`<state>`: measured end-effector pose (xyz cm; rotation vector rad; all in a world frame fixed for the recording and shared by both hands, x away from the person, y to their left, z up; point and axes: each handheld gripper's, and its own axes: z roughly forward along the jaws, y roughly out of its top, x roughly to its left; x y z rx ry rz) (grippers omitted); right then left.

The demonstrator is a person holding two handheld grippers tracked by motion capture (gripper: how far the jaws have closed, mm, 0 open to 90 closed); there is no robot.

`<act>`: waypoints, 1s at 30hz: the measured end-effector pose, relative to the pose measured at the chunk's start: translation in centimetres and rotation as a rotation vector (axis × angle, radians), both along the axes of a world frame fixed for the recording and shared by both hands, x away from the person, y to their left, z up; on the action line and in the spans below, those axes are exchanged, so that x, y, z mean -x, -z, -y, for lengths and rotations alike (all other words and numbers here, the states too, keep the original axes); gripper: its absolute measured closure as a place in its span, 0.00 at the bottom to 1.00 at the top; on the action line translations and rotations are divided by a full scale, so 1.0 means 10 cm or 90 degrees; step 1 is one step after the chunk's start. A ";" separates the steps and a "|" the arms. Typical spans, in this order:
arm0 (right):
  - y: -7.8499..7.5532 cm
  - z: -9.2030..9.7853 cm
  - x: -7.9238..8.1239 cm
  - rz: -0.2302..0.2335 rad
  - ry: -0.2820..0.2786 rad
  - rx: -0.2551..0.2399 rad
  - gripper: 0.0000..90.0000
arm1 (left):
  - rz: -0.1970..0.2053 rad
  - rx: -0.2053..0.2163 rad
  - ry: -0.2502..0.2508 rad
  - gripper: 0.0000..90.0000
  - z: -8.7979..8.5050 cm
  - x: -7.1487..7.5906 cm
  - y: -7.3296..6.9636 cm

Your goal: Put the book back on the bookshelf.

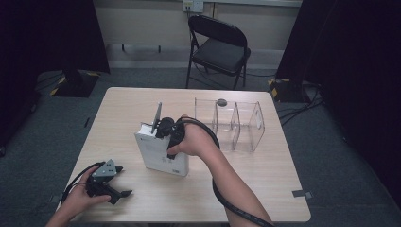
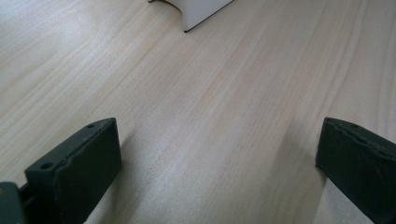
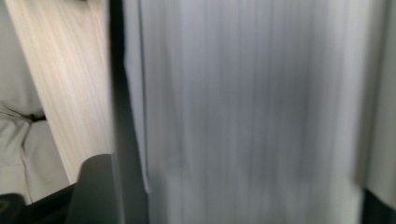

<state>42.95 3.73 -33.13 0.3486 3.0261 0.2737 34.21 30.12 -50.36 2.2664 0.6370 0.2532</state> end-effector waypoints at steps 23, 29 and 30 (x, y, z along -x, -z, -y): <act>-0.09 0.00 0.11 -0.003 0.046 -0.013 0.57 | 0.000 0.000 0.000 0.00 0.00 0.00 0.00; -0.11 0.00 0.14 0.000 0.050 -0.006 0.58 | -0.001 0.000 -0.001 0.00 0.00 0.00 0.00; -0.12 0.00 0.15 -0.001 0.049 -0.004 0.58 | 0.000 0.000 0.000 0.00 0.00 0.00 0.00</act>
